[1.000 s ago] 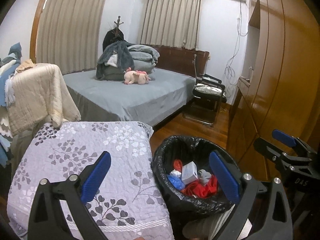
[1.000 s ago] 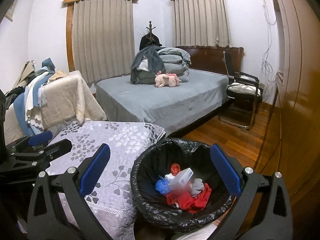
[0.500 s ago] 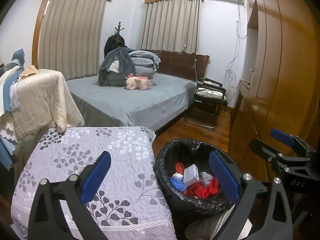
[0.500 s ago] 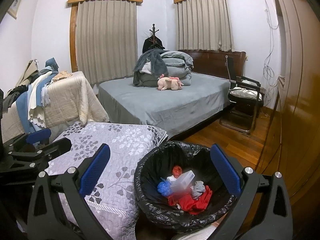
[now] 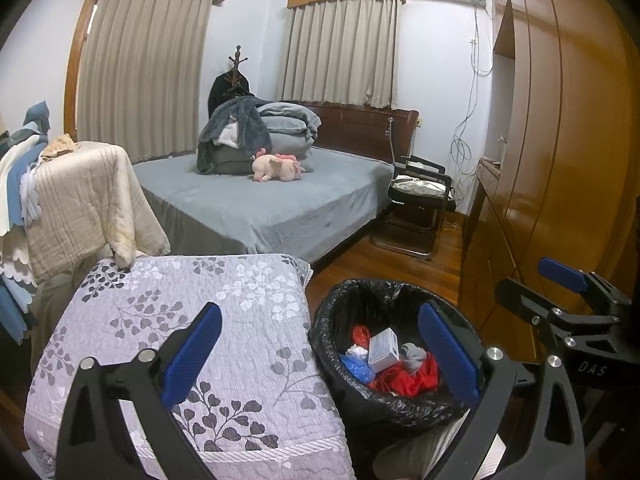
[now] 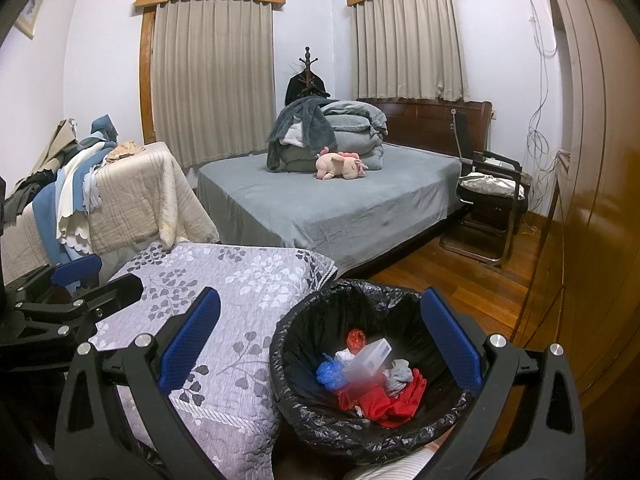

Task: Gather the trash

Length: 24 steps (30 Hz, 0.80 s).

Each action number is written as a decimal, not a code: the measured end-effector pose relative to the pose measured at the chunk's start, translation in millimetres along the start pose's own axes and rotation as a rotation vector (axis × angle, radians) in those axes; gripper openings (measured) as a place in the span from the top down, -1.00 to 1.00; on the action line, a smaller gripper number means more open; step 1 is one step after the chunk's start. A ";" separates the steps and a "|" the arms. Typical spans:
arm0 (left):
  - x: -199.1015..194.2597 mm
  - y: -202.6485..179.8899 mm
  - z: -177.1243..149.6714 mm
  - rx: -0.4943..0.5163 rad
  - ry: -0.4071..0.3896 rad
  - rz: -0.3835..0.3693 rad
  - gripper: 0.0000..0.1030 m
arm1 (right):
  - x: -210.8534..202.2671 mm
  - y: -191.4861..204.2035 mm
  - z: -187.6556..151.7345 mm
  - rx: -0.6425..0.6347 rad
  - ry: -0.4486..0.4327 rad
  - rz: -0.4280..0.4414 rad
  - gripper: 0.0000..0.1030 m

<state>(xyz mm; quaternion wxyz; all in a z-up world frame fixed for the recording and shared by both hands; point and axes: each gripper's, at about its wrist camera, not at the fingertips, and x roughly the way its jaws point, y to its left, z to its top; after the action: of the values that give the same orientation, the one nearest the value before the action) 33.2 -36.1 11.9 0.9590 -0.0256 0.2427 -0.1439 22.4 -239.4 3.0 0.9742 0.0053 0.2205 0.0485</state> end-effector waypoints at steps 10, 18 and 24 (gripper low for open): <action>-1.6 3.9 2.2 -0.001 0.002 0.001 -0.88 | 0.7 3.2 -2.6 -0.001 0.001 0.002 -0.89; -1.4 3.5 1.8 0.000 0.002 0.001 -0.88 | 0.5 3.1 -2.3 -0.001 -0.001 0.002 -0.89; -1.9 3.7 1.8 0.001 0.002 0.001 -0.88 | 0.7 3.0 -2.2 0.000 0.001 0.003 -0.89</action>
<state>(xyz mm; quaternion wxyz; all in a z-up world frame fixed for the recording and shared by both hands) 33.5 -32.0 13.9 0.9589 -0.0247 0.2436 -0.1435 21.9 -236.4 0.8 0.9740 0.0054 0.2211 0.0497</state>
